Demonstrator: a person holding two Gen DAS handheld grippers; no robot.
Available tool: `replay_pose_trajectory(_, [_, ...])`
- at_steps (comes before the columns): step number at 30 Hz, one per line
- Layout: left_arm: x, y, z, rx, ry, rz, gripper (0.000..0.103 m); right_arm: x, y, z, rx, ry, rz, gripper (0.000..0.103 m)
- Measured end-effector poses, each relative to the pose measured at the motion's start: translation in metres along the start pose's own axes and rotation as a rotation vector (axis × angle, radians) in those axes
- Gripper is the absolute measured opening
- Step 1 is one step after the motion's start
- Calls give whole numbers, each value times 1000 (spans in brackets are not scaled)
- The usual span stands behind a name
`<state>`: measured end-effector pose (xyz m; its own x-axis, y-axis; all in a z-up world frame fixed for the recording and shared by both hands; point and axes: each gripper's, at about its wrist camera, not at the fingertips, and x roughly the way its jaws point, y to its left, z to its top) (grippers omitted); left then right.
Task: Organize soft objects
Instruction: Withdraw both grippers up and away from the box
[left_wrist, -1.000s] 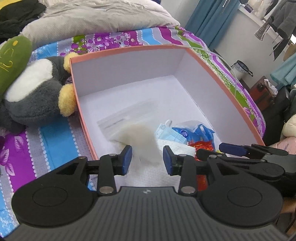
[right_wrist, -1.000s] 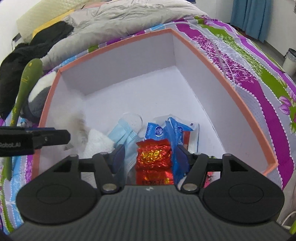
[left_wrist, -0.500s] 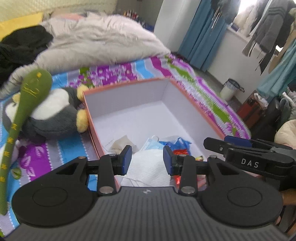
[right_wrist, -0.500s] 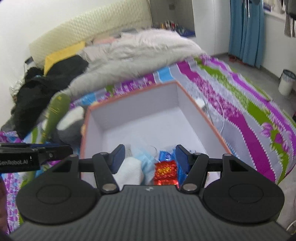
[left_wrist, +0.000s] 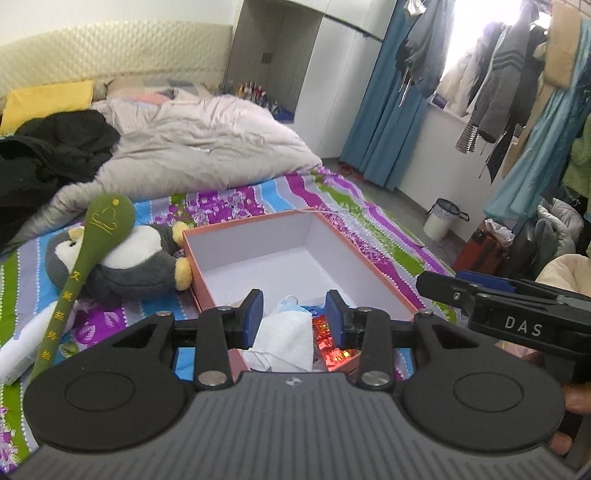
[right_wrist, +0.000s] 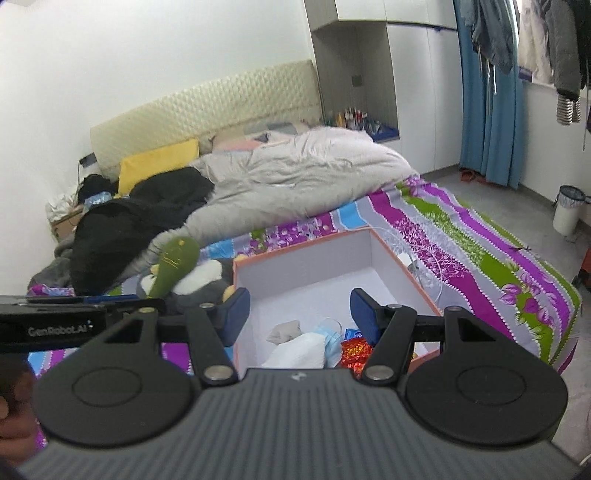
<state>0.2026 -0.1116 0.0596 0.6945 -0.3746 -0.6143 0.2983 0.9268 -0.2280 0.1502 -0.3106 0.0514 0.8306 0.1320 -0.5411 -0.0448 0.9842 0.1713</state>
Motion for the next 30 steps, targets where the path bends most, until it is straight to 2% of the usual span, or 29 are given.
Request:
replay_pose_trajectory(11, [-65,-12,-34,17,-54,5,43,-55,22,-28,-21,-50,-23,63])
replay_pose_trajectory(21, [-86,-14,-66,24,-47,15,43,-73,30,-63,-17,-47,-53,63])
replay_pose_trajectory(25, [-88,-10,-75,17,-47,26,50,-75,36,-75,-26,-33,-59,63])
replay_pose_trajectory(30, [-91,-6,-86,10,-44,33,51,-77,40,-85,-42,-25,-73,63])
